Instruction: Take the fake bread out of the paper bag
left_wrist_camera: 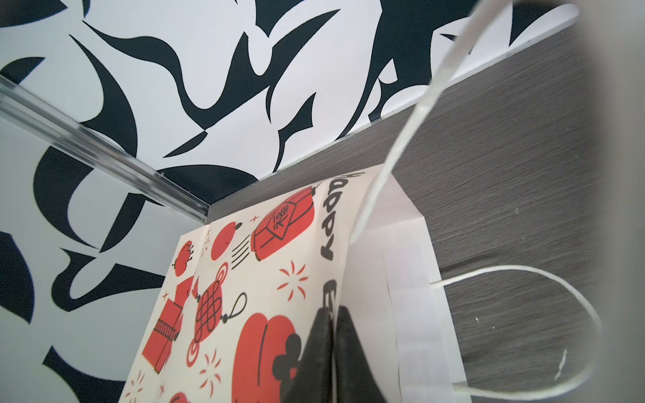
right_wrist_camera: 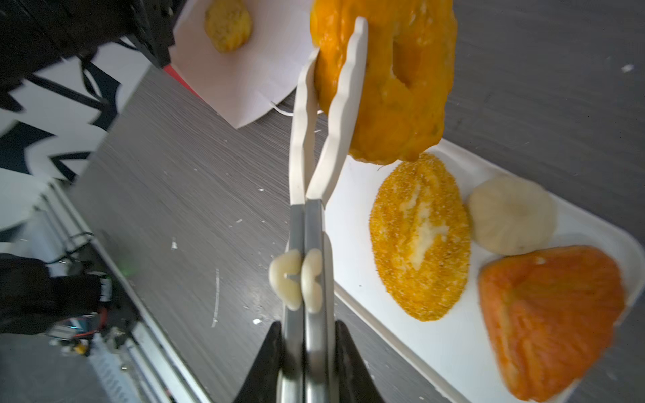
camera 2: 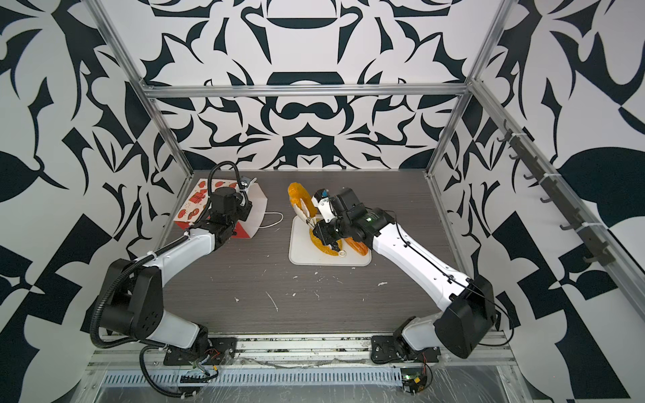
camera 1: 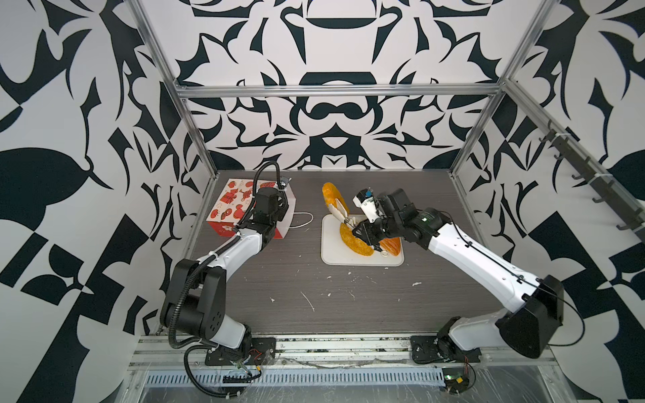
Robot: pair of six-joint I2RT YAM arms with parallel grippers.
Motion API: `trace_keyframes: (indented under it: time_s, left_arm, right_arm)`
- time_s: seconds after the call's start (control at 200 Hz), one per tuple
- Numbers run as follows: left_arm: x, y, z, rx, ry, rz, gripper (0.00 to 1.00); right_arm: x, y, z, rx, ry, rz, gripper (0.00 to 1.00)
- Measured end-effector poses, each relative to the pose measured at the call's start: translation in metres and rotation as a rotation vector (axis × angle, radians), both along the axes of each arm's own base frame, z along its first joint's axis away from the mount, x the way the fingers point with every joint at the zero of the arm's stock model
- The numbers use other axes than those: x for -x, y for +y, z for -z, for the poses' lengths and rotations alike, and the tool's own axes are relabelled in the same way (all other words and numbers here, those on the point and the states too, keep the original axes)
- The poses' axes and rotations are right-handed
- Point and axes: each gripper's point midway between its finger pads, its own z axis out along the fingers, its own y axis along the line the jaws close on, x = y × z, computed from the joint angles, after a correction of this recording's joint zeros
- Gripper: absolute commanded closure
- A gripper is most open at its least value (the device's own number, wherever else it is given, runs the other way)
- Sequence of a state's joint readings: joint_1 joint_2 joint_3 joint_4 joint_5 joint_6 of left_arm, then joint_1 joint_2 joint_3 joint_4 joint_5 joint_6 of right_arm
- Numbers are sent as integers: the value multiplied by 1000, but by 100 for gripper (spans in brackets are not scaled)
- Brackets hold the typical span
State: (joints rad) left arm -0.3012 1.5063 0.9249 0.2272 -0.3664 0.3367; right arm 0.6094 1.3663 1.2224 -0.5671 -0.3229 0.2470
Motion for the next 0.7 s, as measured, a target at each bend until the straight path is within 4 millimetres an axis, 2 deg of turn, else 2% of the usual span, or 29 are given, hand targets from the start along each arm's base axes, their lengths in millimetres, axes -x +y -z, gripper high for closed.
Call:
trace_keyframes:
  time_s: [0.23, 0.35, 0.705]
  left_arm:
    - [0, -1, 0, 3, 1, 6, 91]
    - [0, -2, 0, 5, 2, 8, 91]
    - [0, -3, 0, 14, 3, 12, 91]
  right_arm:
    - [5, 6, 5, -263, 148, 17, 100]
    - [6, 9, 14, -382, 227, 31, 100]
    - [5, 6, 31, -646, 403, 96, 100]
